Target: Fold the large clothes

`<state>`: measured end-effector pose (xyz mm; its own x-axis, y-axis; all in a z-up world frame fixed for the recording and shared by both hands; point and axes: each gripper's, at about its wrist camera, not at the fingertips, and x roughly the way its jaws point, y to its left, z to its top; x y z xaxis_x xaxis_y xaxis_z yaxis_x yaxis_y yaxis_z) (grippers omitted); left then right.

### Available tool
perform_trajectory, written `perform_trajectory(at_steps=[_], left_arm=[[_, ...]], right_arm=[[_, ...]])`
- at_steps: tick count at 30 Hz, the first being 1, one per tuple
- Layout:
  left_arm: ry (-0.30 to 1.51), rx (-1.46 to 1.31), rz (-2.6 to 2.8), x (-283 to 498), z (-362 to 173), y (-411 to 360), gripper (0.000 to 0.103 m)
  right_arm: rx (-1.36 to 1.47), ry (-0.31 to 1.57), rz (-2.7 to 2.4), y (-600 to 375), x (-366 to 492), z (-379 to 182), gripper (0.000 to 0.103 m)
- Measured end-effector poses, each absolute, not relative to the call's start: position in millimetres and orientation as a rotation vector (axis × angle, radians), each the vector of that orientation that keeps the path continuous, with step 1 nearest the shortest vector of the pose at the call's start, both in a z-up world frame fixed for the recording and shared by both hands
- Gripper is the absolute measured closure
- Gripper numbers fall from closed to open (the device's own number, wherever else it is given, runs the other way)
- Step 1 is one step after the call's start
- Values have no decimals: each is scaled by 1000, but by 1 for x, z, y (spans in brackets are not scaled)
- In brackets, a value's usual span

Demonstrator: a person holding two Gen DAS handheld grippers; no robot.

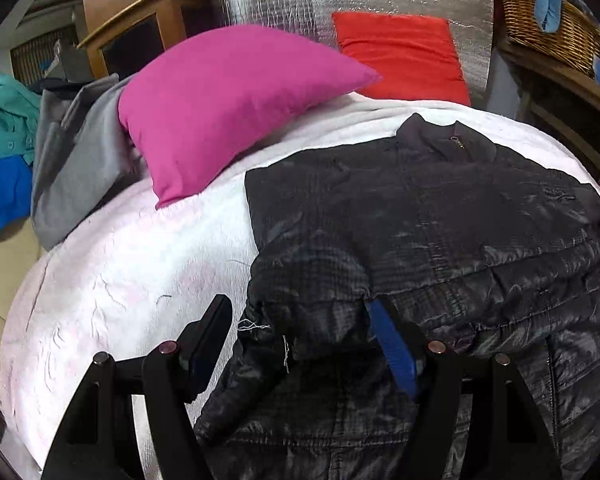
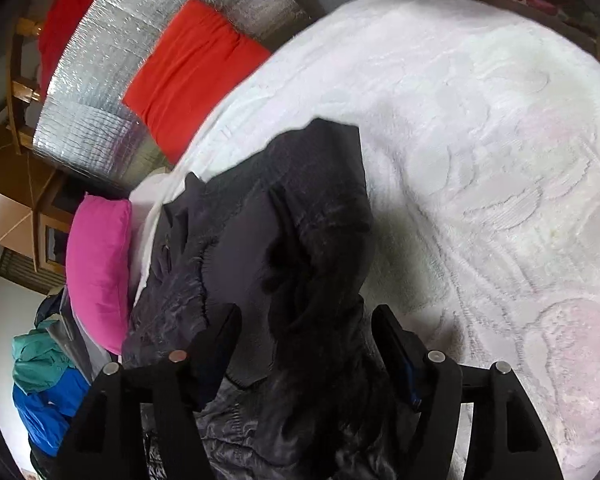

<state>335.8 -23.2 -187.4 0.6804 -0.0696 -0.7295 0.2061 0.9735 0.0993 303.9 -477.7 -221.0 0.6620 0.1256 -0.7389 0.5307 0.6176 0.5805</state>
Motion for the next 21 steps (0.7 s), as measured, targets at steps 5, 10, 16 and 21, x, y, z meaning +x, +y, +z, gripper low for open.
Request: perform_trajectory(at_steps=[5,10,16,21], left_arm=[[781,185,-126,334,-182,-25,30],[743,191,-102,329,-175,-25,30],[708,199,-90,320,-169,-27,30],[692,215,-84,314,-166,-25,30]], right_arm=[[742,809,-290,-461,308,-207,70],[635,696,-301,-447,302,-180,73],[746,801,-325,-470,308,-217,67],[806,815,-320,-476,293,-210,43]])
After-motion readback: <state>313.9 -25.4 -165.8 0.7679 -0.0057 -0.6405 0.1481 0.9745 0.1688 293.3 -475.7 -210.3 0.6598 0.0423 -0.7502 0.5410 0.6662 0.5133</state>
